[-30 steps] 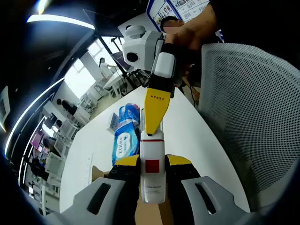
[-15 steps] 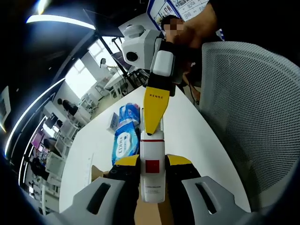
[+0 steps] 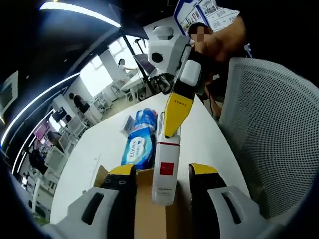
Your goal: Operate the shoe box by opening the lid, removing the specified soft item, and placing it in the target area until the item is outside and the box remains undamaged.
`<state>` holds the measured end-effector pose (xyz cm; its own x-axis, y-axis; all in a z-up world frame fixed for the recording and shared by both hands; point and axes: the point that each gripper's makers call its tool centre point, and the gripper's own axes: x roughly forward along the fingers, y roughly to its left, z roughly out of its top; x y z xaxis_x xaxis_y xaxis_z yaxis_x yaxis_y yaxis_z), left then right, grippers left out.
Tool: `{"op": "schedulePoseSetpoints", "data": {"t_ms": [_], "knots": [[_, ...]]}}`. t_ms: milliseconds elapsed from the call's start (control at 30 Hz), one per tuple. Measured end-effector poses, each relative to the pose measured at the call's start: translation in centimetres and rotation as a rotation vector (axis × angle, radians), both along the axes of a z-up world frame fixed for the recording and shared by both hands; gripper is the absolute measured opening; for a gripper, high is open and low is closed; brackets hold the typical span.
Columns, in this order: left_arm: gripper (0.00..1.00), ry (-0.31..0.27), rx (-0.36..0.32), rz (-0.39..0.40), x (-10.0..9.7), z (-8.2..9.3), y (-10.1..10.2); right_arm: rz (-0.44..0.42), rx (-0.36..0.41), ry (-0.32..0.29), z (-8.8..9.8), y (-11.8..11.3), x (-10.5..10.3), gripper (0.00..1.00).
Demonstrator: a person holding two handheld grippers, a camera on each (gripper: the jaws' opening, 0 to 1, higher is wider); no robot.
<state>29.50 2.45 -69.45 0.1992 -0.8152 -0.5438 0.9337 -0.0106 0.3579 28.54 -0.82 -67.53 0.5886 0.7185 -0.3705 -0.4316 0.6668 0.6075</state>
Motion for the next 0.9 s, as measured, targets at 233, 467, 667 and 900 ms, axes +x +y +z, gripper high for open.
{"op": "schedulePoseSetpoints", "data": {"t_ms": [233, 467, 667, 900], "knots": [[0.59, 0.093, -0.021, 0.099, 0.3, -0.1, 1.5, 0.046, -0.062, -0.053, 1.0, -0.8, 0.5, 0.15], [0.65, 0.165, -0.066, 0.177, 0.2, 0.3, 2.4, 0.112, -0.147, -0.109, 1.8, -1.9, 1.0, 0.15], [0.7, 0.216, -0.106, 0.249, 0.3, 0.7, 2.9, 0.191, -0.236, -0.176, 2.4, -2.5, 1.5, 0.15], [0.76, 0.263, -0.158, 0.293, -0.1, 1.4, 3.2, 0.273, -0.336, -0.23, 3.1, -3.4, 2.3, 0.15]]}}
